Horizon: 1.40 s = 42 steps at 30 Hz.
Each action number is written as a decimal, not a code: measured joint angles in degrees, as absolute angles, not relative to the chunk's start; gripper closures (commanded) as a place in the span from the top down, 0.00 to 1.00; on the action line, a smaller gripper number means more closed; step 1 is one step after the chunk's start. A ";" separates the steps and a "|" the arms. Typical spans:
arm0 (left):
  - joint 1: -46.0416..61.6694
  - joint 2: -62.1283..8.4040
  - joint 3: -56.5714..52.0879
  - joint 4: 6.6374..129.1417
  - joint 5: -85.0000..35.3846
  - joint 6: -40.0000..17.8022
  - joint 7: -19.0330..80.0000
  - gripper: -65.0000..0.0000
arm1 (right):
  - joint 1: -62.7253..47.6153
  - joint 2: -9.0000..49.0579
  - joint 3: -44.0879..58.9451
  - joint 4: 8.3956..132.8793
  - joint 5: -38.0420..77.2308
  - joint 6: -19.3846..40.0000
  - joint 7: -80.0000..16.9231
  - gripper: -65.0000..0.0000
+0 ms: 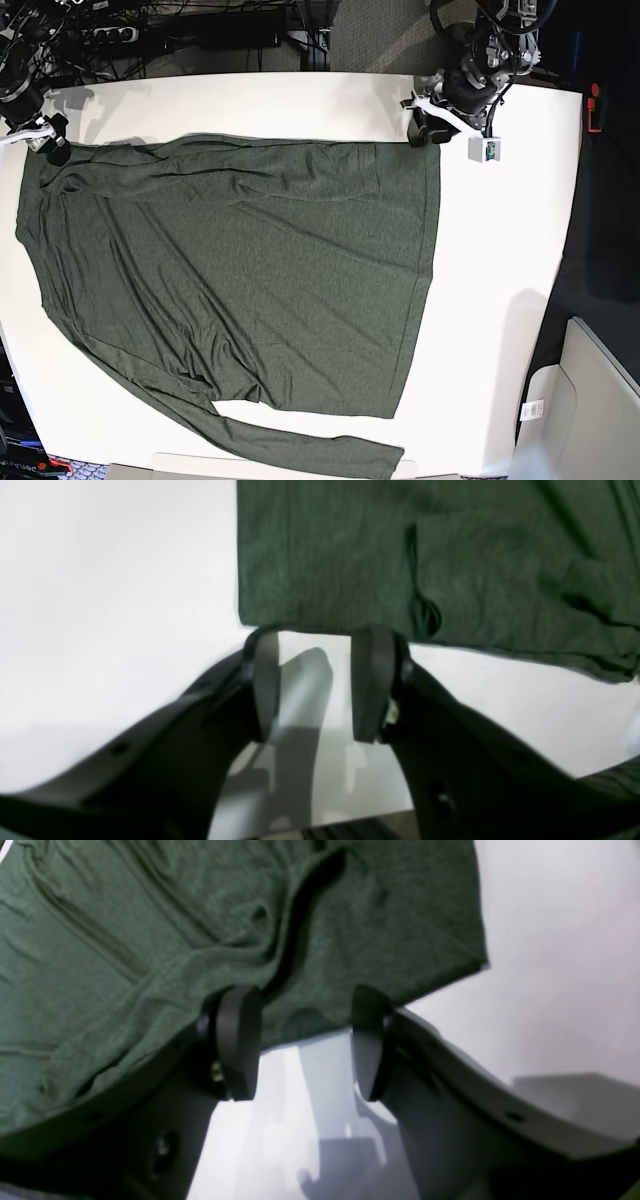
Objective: Fold the T-shirt properly
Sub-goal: 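Lower the held edge and drag the shirt toward the robot with both grippers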
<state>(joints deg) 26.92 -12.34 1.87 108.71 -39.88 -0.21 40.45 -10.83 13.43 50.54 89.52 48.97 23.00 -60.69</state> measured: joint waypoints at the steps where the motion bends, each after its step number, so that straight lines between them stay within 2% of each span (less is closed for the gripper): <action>1: 26.81 -12.14 1.87 108.71 -39.90 -0.19 40.45 0.37 | -10.79 13.41 50.54 89.52 49.45 22.98 -60.66 0.44; 18: 26.09 -4.27 -1.30 105.84 -40.86 -1.17 43.16 0.37 | -10.81 13.30 50.54 89.52 49.45 23.00 -60.69 0.43; 35: 16.88 -3.66 -1.61 96.16 -42.98 -3.05 40.64 0.37 | -11.57 13.30 50.57 89.52 49.93 23.00 -60.64 0.43; 38: 16.16 -3.64 -1.56 95.85 -42.85 -2.81 40.66 0.29 | -13.15 13.30 50.61 89.52 51.99 23.03 -60.64 0.43; 42: 16.01 -3.68 -1.67 95.44 -44.05 -1.83 40.73 0.09 | -15.20 13.30 50.61 89.52 54.04 22.96 -60.62 0.43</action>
<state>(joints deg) 16.01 -3.68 -1.67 95.44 -44.05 -1.83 40.73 -15.20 13.30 50.61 89.52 54.04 22.96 -60.62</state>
